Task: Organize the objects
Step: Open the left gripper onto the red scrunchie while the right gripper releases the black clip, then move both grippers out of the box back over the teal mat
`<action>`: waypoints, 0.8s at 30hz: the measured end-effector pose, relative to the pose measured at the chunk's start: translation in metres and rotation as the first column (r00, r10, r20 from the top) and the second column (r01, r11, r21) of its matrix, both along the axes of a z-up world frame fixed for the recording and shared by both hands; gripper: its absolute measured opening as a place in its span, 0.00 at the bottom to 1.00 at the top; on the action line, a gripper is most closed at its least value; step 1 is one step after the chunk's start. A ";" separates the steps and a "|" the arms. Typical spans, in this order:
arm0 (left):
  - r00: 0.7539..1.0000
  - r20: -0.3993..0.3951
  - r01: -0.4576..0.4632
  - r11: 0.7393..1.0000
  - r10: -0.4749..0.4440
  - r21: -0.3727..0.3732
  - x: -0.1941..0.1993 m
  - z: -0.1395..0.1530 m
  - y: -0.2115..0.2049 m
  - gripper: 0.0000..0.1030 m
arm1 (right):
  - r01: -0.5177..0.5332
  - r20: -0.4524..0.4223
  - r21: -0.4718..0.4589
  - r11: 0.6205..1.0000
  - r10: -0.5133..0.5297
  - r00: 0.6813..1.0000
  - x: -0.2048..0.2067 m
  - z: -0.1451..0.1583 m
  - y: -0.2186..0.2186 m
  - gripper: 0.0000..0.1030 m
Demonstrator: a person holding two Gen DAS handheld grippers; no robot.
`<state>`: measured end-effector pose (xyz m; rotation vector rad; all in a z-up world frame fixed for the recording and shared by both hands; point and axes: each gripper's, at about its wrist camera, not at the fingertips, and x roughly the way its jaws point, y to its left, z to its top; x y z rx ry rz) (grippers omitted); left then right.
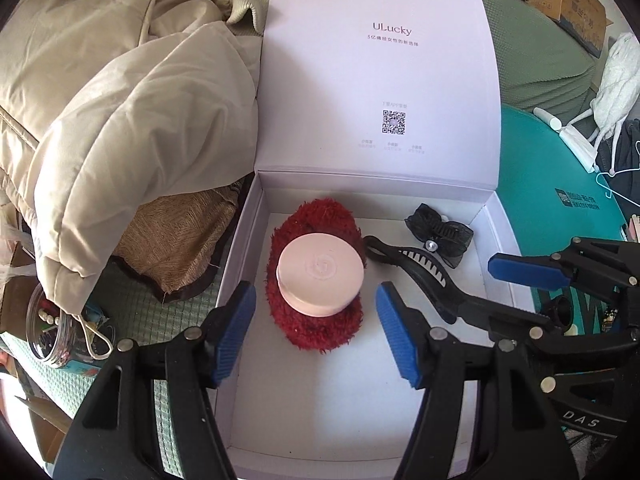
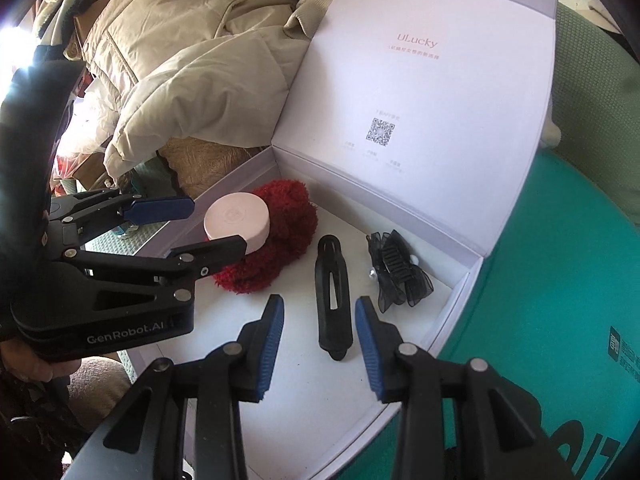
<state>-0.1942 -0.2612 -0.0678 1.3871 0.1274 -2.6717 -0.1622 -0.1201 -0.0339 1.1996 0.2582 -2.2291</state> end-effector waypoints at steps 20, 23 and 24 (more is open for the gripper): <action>0.993 -0.109 0.037 0.999 -0.041 -0.039 0.118 0.117 0.009 0.59 | 0.041 -0.107 0.004 0.999 -0.040 0.993 0.053 0.066 0.021 0.36; 0.991 -0.121 0.053 0.998 -0.058 -0.044 0.128 0.128 0.017 0.59 | 0.055 -0.124 0.000 0.998 -0.055 0.991 0.063 0.075 0.028 0.36; 0.990 -0.125 0.059 0.997 -0.065 -0.046 0.132 0.132 0.019 0.59 | 0.060 -0.130 -0.002 0.998 -0.060 0.990 0.067 0.078 0.030 0.36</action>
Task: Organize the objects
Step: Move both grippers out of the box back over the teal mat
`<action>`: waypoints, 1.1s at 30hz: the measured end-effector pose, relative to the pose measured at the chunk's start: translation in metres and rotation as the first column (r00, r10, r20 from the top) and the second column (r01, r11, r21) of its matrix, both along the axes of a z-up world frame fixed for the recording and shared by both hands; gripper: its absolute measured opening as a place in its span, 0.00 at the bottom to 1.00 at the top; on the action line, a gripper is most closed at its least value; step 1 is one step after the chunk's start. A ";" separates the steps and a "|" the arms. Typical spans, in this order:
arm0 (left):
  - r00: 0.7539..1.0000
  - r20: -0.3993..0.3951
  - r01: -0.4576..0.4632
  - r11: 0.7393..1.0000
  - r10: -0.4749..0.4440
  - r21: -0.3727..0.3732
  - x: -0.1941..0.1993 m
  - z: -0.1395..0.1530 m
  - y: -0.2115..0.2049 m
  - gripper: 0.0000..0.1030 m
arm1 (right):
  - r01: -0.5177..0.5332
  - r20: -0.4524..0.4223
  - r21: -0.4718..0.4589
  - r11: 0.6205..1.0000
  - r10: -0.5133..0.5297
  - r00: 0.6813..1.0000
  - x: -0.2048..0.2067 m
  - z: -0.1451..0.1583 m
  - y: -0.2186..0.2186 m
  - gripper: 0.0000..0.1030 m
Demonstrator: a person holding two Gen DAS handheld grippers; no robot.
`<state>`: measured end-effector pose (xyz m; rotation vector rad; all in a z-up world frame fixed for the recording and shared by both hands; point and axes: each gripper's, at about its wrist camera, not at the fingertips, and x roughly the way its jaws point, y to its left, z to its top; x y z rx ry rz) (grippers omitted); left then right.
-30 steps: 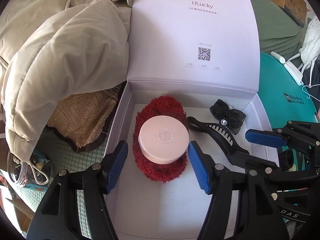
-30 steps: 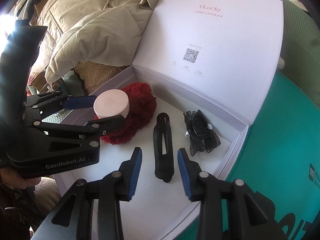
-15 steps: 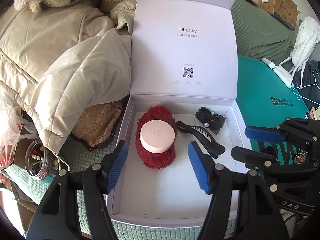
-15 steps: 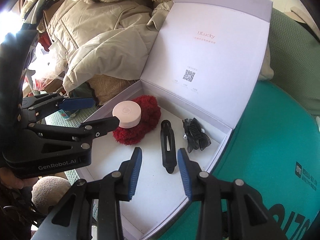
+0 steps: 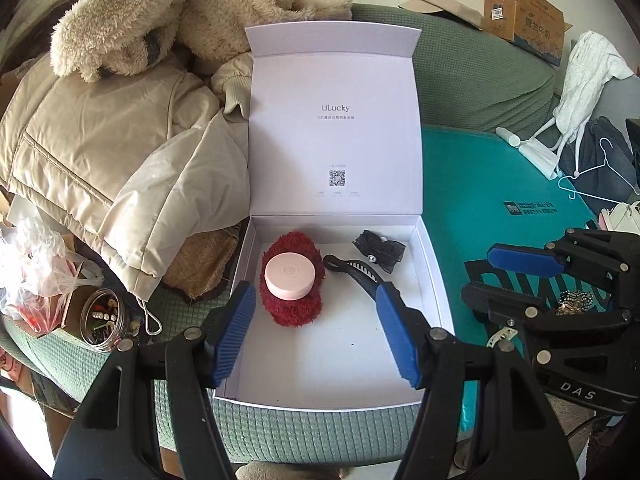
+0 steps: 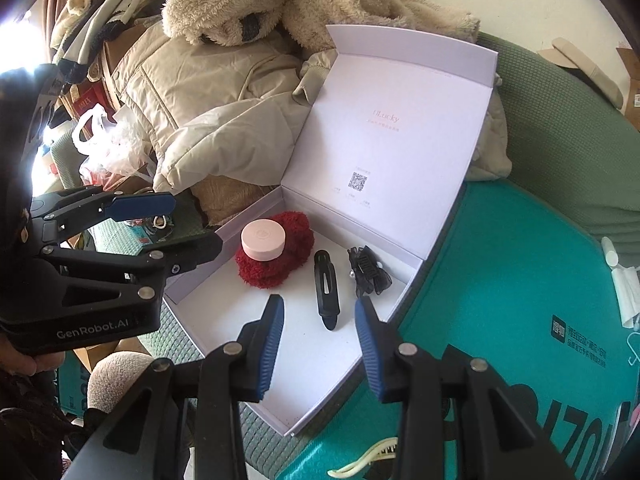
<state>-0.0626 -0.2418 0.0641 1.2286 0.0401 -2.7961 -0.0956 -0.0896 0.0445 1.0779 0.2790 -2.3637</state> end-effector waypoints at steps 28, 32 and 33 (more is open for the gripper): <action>0.982 -0.012 0.186 0.983 -0.186 -0.014 0.080 0.030 0.102 0.66 | 0.151 -0.061 -0.013 0.988 -0.152 0.987 0.099 0.029 0.080 0.36; 0.978 -0.002 0.208 0.978 -0.208 -0.009 0.085 0.026 0.117 0.66 | 0.179 -0.055 -0.016 0.984 -0.179 0.982 0.110 0.025 0.094 0.36; 0.976 -0.001 0.216 0.976 -0.216 -0.005 0.086 0.024 0.121 0.66 | 0.185 -0.053 -0.014 0.983 -0.185 0.981 0.112 0.024 0.097 0.36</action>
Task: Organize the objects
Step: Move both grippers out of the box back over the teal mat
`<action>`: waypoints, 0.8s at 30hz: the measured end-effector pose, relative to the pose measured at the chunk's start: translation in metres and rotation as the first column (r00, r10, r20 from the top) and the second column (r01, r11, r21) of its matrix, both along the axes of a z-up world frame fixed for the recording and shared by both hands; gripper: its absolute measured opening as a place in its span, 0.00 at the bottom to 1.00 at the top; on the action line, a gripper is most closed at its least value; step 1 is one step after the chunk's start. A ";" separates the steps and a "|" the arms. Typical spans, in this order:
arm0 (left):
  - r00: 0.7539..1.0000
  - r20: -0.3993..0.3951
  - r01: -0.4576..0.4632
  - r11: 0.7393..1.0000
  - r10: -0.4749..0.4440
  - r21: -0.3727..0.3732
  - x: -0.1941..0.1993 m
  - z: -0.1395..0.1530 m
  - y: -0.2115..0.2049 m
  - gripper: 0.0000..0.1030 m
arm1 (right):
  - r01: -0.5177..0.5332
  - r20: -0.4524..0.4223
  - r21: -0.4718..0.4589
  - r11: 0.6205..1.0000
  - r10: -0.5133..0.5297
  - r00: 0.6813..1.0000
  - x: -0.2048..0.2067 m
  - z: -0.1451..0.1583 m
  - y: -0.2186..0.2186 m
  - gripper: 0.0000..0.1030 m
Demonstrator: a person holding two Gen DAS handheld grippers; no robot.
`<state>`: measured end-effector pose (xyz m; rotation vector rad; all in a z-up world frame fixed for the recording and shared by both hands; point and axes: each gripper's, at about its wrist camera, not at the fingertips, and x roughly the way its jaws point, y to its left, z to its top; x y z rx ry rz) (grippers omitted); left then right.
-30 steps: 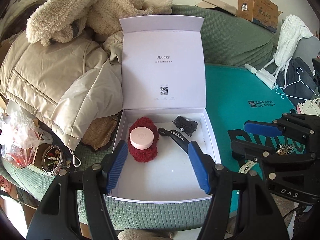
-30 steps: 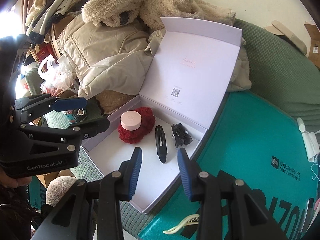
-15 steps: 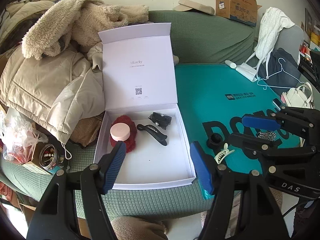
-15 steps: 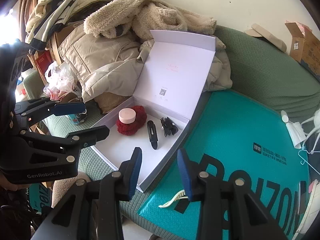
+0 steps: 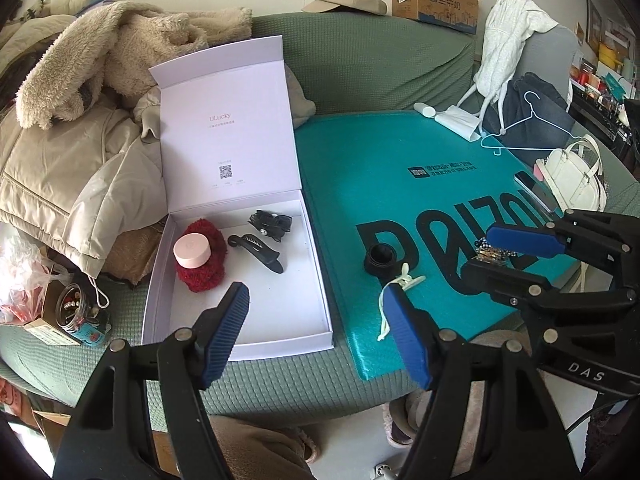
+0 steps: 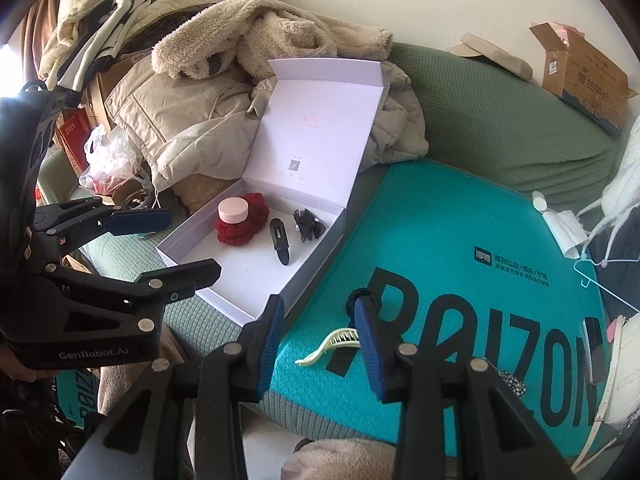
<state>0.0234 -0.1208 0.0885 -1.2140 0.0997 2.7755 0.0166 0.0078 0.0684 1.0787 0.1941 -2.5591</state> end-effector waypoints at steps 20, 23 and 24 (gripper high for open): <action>0.981 0.104 0.158 0.986 -0.163 0.047 -0.026 -0.057 0.072 0.66 | 0.162 0.067 -0.006 0.987 -0.161 0.985 0.016 -0.040 0.080 0.36; 0.976 0.130 0.170 0.984 -0.176 0.053 -0.036 -0.070 0.080 0.66 | 0.186 0.086 -0.009 0.983 -0.184 0.979 0.013 -0.051 0.094 0.36; 0.974 0.139 0.173 0.983 -0.179 0.054 -0.040 -0.074 0.082 0.66 | 0.194 0.093 -0.010 0.981 -0.192 0.977 0.011 -0.054 0.098 0.36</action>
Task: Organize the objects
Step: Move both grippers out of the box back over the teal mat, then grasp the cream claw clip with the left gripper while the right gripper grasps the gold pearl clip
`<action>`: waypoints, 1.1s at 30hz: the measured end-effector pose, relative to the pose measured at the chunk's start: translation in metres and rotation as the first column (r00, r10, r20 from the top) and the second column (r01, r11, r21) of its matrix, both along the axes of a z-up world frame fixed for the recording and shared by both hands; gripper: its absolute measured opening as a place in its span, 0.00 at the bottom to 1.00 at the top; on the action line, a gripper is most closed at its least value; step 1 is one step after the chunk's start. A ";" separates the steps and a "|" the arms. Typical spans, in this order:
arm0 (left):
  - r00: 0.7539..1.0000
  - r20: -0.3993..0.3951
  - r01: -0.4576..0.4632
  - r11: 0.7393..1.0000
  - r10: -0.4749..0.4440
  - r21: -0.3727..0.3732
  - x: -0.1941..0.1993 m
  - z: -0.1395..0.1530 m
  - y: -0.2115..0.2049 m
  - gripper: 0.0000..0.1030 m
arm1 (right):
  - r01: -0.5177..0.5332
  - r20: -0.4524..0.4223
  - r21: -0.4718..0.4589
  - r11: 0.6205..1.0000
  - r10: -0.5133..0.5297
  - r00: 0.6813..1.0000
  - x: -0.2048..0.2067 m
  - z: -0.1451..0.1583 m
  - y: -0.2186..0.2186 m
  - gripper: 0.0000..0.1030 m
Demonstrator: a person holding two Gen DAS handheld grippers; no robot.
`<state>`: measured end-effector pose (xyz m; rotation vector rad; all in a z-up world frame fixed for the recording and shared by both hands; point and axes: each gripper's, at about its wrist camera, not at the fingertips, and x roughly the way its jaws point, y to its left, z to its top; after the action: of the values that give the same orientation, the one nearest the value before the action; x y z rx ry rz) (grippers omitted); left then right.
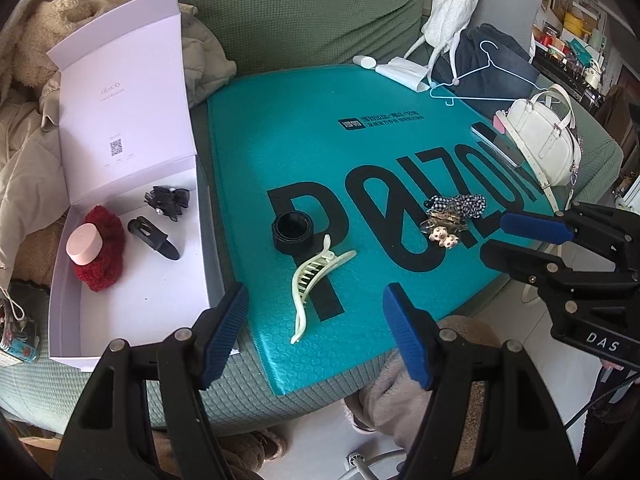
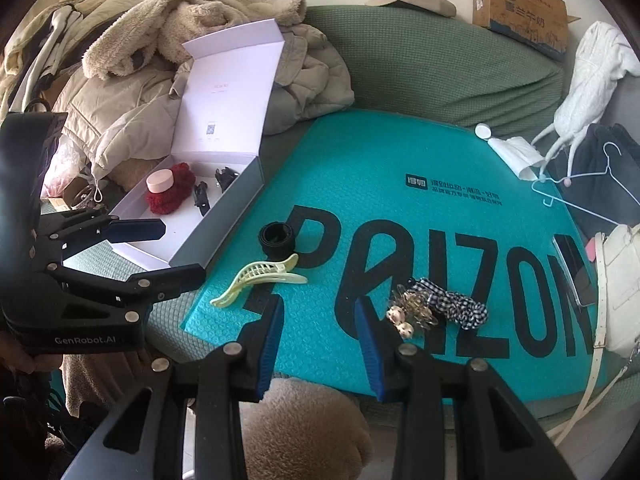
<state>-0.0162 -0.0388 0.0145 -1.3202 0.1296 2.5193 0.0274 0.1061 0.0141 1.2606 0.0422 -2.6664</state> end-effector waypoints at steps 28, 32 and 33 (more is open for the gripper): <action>0.989 0.145 -0.005 0.999 0.013 -0.054 -0.072 -0.095 0.017 0.66 | 0.110 0.073 -0.035 0.993 -0.107 0.992 -0.054 -0.076 0.060 0.41; 0.992 0.124 -0.002 0.997 0.012 -0.082 -0.073 -0.100 0.020 0.66 | 0.116 0.055 -0.029 0.993 -0.114 0.992 -0.055 -0.079 0.062 0.41; 0.993 0.121 0.000 0.997 0.010 -0.083 -0.074 -0.100 0.020 0.66 | 0.115 0.051 -0.026 0.993 -0.114 0.992 -0.056 -0.080 0.063 0.41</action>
<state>-0.0901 -0.0184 -0.0858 -1.5028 0.2069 2.4540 -0.0284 0.1686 -0.0657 1.3583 -0.0775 -2.7190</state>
